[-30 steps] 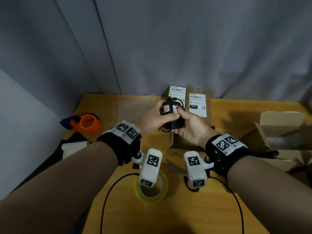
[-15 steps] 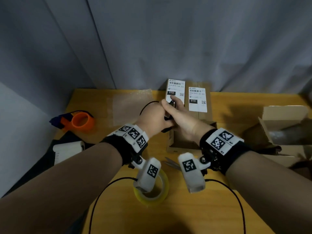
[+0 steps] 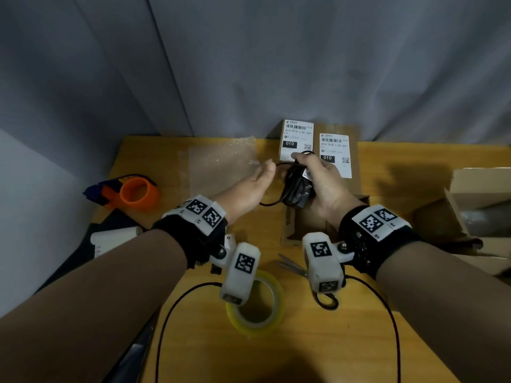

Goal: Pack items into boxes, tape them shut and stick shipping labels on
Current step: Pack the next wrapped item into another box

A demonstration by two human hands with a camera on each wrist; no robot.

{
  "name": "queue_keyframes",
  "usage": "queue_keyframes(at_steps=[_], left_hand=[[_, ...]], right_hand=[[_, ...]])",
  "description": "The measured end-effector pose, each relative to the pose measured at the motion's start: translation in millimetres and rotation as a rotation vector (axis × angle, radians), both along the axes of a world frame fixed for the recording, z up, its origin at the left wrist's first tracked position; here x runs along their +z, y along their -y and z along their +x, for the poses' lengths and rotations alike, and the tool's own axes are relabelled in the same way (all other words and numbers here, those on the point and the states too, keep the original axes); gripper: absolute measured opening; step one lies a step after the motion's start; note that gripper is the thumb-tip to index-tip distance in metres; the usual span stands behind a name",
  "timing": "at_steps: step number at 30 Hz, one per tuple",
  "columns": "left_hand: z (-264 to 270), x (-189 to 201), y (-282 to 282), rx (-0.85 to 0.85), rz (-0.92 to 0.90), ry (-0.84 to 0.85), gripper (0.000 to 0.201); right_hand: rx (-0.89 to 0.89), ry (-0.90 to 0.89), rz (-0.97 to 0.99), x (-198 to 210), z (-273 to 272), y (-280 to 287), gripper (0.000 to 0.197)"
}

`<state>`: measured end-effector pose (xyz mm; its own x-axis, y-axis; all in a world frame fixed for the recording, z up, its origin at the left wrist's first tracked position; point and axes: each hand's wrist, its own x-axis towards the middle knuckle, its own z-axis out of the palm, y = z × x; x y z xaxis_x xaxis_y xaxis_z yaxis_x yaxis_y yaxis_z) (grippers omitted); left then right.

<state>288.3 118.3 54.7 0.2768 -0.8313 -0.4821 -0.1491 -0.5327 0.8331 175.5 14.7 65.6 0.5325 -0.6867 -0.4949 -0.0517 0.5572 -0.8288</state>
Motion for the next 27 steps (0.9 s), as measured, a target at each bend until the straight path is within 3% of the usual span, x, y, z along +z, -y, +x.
queue_keyframes(at_steps=[2, 5, 9, 11, 14, 17, 19, 23, 25, 27], left_hand=[[-10.4, 1.4, 4.3, 0.105, 0.009, -0.395, 0.069], [-18.4, 10.3, 15.2, 0.154, 0.011, -0.567, 0.066], [-13.5, 11.1, 20.6, 0.154, -0.105, -0.394, 0.042], [-5.4, 3.8, 21.7, 0.138, -0.155, -0.261, 0.043], [-1.8, -2.5, 26.6, 0.09, -0.189, -0.1, 0.048], [-2.7, -5.9, 32.6, 0.077, -0.2, 0.054, 0.044], [0.1, -11.5, 34.4, 0.057, -0.19, 0.102, 0.042], [6.5, -16.5, 34.5, -0.101, -0.072, 0.065, 0.039], [16.0, -20.4, 32.1, -0.235, -0.011, 0.198, 0.042], [31.6, -31.1, 29.8, -0.261, -0.019, 0.432, 0.045]], right_hand=[[-0.004, 0.102, 0.053, 2.5, 4.5, -2.6, 0.014], [-0.048, 0.144, 0.044, 5.4, 10.2, -4.4, 0.016], [0.024, -0.07, -0.125, 6.8, 12.7, 3.2, 0.029], [0.068, -0.124, -0.119, 6.1, 10.8, 5.6, 0.034], [0.01, -0.011, -0.011, -0.1, 9.4, 9.4, 0.023], [-0.011, 0.095, 0.076, -6.0, 9.9, 8.5, 0.04], [0.016, 0.076, 0.084, -10.4, 11.5, 7.5, 0.047], [-0.025, -0.078, 0.013, -19.8, 14.4, 11.2, 0.026], [-0.062, -0.158, -0.095, -25.0, 15.2, 16.9, 0.014], [-0.083, -0.206, -0.176, -28.2, 15.5, 24.5, 0.013]])
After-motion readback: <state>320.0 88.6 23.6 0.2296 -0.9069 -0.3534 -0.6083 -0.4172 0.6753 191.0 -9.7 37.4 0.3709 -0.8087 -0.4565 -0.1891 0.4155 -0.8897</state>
